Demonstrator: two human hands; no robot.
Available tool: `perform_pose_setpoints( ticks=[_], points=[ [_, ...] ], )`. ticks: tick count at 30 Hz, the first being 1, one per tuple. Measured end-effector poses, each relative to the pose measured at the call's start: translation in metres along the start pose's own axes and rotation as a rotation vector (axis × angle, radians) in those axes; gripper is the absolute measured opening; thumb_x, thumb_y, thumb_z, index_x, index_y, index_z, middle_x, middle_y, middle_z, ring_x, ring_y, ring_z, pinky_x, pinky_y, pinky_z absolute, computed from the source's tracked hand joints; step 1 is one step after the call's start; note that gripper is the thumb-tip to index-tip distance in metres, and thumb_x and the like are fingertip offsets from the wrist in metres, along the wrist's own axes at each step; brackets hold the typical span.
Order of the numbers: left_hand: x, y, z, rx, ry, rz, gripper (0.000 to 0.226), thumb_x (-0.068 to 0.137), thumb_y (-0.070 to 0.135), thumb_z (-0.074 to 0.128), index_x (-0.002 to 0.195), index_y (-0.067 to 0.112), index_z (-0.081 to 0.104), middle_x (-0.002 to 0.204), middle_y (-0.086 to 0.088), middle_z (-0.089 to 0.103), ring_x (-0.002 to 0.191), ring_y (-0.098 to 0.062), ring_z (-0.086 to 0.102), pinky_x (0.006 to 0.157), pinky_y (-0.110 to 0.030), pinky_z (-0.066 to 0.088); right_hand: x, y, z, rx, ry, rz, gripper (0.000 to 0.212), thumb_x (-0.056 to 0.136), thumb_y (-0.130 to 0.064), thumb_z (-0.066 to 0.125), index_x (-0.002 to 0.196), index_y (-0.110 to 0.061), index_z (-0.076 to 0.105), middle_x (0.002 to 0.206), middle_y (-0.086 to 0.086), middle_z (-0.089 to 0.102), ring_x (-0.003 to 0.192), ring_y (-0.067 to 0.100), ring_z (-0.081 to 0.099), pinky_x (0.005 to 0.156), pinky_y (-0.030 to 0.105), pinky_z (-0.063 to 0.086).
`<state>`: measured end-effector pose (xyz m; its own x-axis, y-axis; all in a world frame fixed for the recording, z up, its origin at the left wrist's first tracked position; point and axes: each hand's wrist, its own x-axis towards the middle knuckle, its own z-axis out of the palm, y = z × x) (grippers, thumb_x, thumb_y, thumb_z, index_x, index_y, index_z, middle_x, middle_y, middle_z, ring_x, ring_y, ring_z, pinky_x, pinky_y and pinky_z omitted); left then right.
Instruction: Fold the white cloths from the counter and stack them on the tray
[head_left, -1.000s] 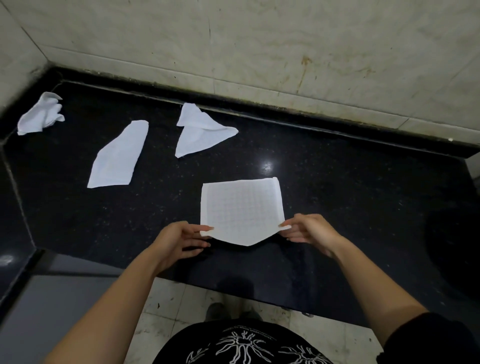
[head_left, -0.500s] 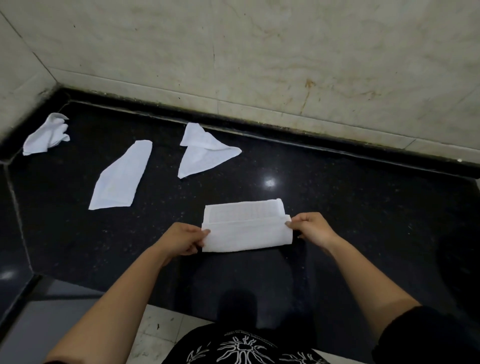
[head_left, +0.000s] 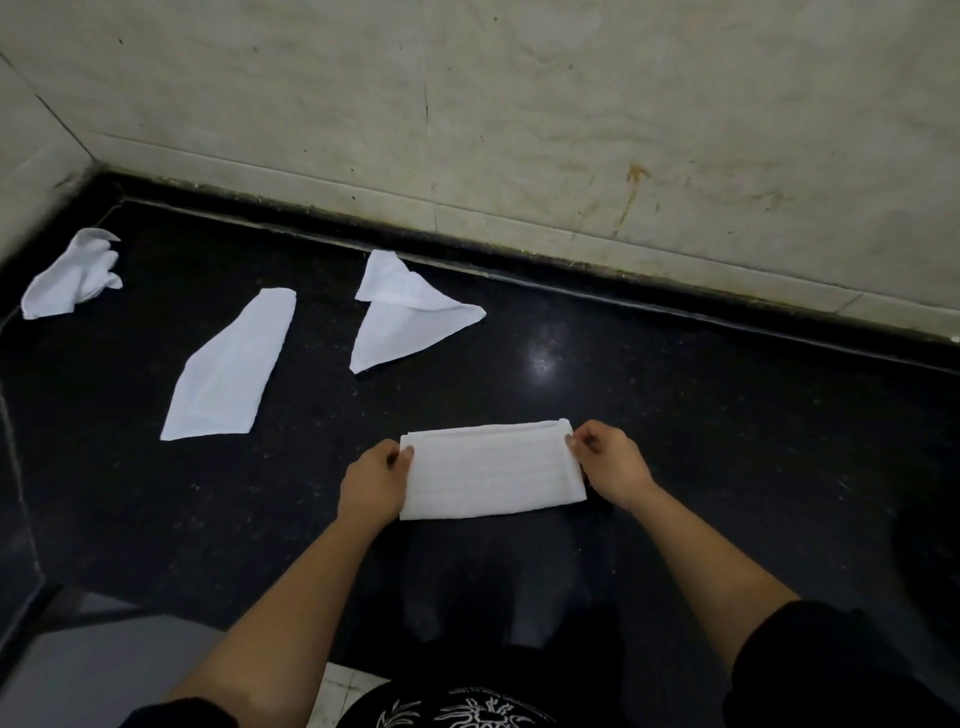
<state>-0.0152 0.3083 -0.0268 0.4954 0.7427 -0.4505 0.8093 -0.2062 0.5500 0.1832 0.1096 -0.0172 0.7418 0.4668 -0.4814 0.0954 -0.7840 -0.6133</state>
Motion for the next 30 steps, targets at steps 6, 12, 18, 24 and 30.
perform_pose_setpoints(
  ticks=[6,12,18,24,30],
  points=[
    [0.013,0.006,0.006,0.081,0.026,0.001,0.033,0.1,0.037,0.041,0.086,0.011,0.055,0.07,0.001,0.053,0.064,-0.014,0.05,0.055,-0.028,0.036,0.012,-0.003,0.002,-0.06,0.037,0.027,0.019,0.098,-0.029,0.05,0.088,-0.015,0.058,0.083,0.003,0.063,0.075,0.018,0.058,0.058,0.028,0.043],
    [0.02,0.01,0.012,0.115,0.03,-0.039,0.032,0.1,0.04,0.04,0.088,0.013,0.053,0.073,0.001,0.054,0.073,-0.018,0.055,0.064,-0.032,0.042,0.02,0.0,0.008,-0.071,0.07,0.046,0.021,0.099,-0.029,0.049,0.088,-0.013,0.057,0.075,0.0,0.059,0.069,0.016,0.054,0.053,0.027,0.039],
    [0.022,0.012,0.014,0.117,0.047,-0.088,0.032,0.1,0.041,0.039,0.089,0.013,0.05,0.074,0.0,0.053,0.072,-0.019,0.054,0.063,-0.033,0.041,0.022,-0.001,0.012,-0.102,0.086,0.038,0.025,0.1,-0.03,0.047,0.092,-0.008,0.056,0.077,0.002,0.059,0.073,0.019,0.057,0.061,0.032,0.045],
    [0.018,0.008,0.01,0.11,0.038,-0.12,0.032,0.097,0.047,0.042,0.099,0.015,0.045,0.088,-0.005,0.058,0.081,-0.022,0.057,0.066,-0.034,0.045,0.016,-0.005,0.012,-0.322,0.077,0.019,0.027,0.102,-0.036,0.038,0.097,-0.01,0.046,0.084,0.005,0.056,0.077,0.022,0.056,0.063,0.034,0.042],
    [-0.016,-0.014,0.009,0.152,0.066,-0.059,0.043,0.092,0.054,0.049,0.111,0.018,0.038,0.094,-0.004,0.061,0.081,-0.023,0.061,0.064,-0.034,0.046,-0.016,0.0,0.013,-0.408,0.126,-0.189,0.027,0.102,-0.036,0.039,0.089,-0.013,0.043,0.089,0.004,0.058,0.074,0.018,0.053,0.061,0.03,0.037]
  ],
)
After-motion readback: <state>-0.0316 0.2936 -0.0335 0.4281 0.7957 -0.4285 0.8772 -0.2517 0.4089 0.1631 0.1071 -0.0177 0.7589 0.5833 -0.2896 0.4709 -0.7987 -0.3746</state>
